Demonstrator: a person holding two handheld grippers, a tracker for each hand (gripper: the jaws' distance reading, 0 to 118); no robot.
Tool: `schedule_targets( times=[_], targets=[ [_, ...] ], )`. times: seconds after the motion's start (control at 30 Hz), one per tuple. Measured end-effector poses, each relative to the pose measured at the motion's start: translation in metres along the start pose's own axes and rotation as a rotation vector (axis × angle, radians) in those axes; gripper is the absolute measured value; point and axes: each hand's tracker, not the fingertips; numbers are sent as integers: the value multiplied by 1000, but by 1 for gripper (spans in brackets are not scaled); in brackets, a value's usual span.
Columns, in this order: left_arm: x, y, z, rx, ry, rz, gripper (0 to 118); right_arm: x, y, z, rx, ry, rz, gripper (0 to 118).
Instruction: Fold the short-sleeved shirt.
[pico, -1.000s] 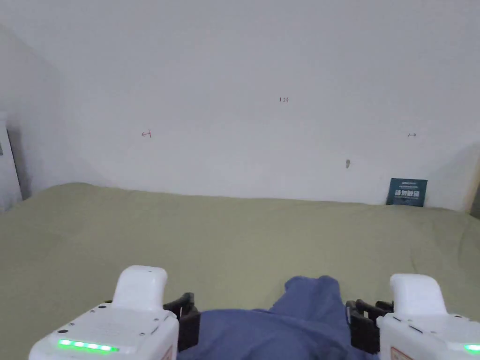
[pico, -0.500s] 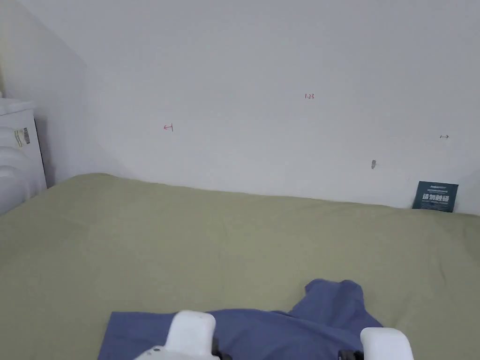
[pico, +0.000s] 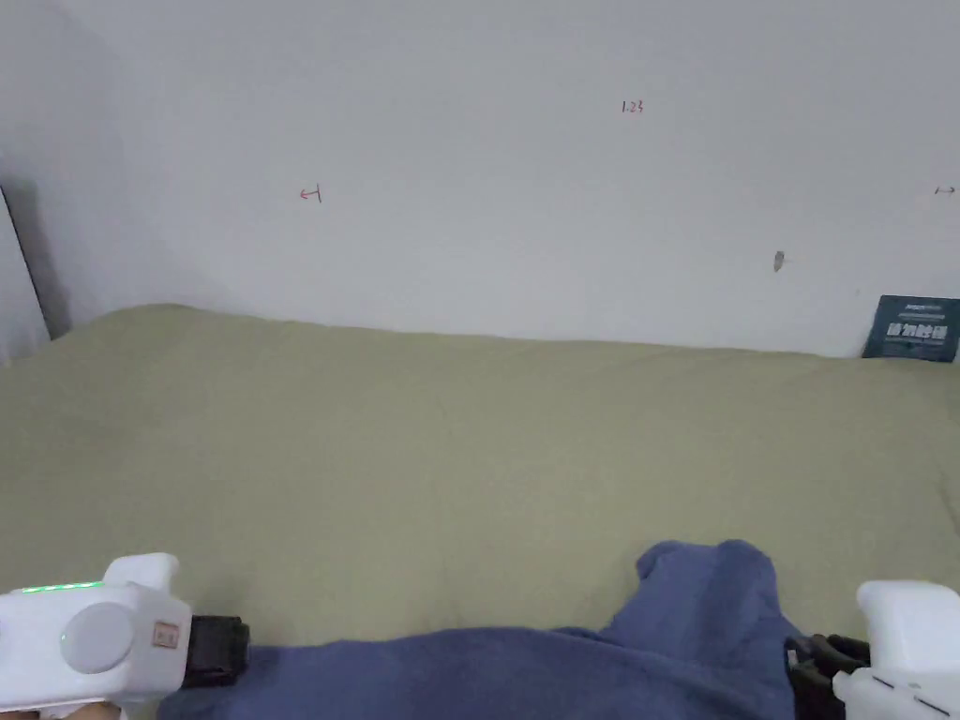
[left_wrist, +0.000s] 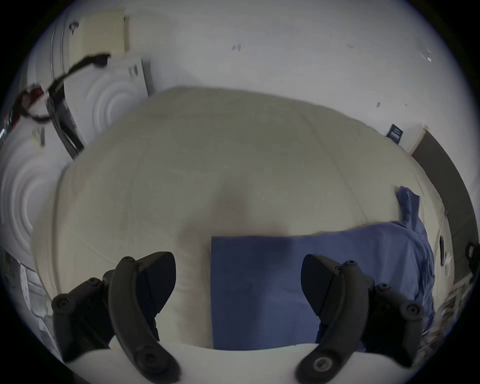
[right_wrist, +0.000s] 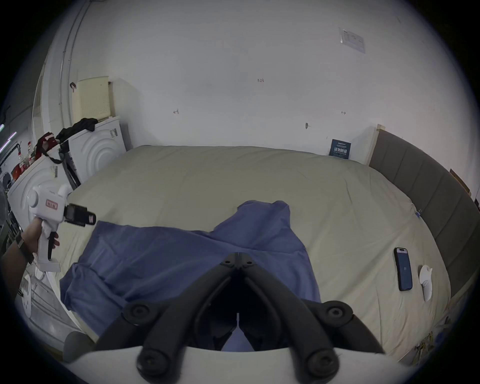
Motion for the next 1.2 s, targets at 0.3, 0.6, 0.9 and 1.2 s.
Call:
schedule_targets(
  times=[0.3,0.6,0.9,1.2],
  targets=[
    [30,-20,-16,-38,36,-132,0,66,51,-77,-109,-4,-73,2],
    [25,-22,1,10,-57,-128,0,125,74,-223,-576,74,-147,87],
    [23,-28,-11,-7,-63,-114,0,100,63,-281,-630,16,110,65],
    [27,-26,-2,19,-82,-129,0,78,62,-250,-538,48,169,3]
  ],
)
